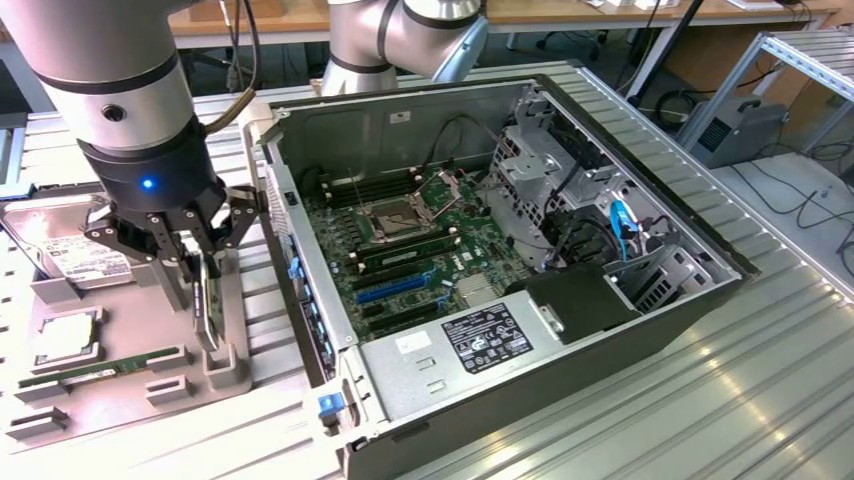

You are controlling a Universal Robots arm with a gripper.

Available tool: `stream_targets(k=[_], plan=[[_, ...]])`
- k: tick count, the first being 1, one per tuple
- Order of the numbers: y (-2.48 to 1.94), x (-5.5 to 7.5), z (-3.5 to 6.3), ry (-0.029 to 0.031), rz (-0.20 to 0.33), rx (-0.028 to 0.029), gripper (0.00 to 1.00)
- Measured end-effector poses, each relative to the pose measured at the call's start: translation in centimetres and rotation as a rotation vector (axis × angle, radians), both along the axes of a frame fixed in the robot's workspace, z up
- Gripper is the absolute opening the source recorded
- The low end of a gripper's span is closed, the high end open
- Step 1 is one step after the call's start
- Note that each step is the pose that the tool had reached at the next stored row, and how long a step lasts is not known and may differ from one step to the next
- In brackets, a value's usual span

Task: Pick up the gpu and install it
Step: 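Pick up the gpu and move the gpu toward the slot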

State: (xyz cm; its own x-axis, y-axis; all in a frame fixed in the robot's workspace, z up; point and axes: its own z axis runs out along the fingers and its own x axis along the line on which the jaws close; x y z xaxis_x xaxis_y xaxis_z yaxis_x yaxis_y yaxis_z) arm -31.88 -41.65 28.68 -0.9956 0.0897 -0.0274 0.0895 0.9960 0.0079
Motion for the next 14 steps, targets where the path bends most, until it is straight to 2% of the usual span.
stream_targets(k=[14], plan=[[0.0, 0.0, 0.54, 0.0, 0.0, 0.0, 0.27]])
